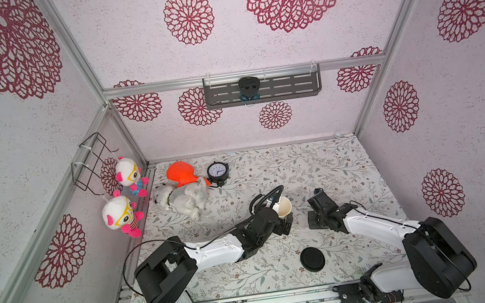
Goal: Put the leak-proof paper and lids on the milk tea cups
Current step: Place the cup at the center of the board.
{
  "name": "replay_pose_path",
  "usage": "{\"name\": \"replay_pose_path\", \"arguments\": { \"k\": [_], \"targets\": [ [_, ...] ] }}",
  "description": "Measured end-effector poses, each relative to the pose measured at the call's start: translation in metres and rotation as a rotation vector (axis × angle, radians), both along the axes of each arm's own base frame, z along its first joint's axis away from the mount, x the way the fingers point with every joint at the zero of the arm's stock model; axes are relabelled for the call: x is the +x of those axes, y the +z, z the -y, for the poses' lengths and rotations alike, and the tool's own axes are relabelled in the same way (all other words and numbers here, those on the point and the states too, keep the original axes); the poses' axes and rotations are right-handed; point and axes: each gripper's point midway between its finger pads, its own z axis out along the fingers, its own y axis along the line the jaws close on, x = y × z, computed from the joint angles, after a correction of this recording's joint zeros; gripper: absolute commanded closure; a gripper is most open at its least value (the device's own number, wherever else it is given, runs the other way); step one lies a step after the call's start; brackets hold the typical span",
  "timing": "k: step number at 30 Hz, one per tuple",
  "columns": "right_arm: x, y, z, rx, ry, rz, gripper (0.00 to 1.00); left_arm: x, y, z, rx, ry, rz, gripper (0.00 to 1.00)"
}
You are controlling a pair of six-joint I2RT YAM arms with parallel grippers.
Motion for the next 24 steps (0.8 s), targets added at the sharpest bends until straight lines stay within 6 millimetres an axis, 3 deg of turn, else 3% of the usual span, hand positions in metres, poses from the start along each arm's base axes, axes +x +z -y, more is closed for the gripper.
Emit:
{"name": "replay_pose_path", "arguments": {
  "k": [6, 17, 24],
  "targets": [
    [0.0, 0.003, -0.003, 0.019, 0.007, 0.005, 1.0, 0.001, 0.009, -0.002, -0.004, 0.009, 0.009, 0.03],
    [0.002, 0.015, -0.006, 0.059, 0.013, 0.036, 1.0, 0.001, 0.055, 0.002, -0.065, 0.006, 0.046, 0.03],
    [0.002, 0.03, -0.003, 0.079, 0.015, 0.068, 1.0, -0.004, 0.071, 0.0, -0.069, -0.003, 0.047, 0.03]
  ]
}}
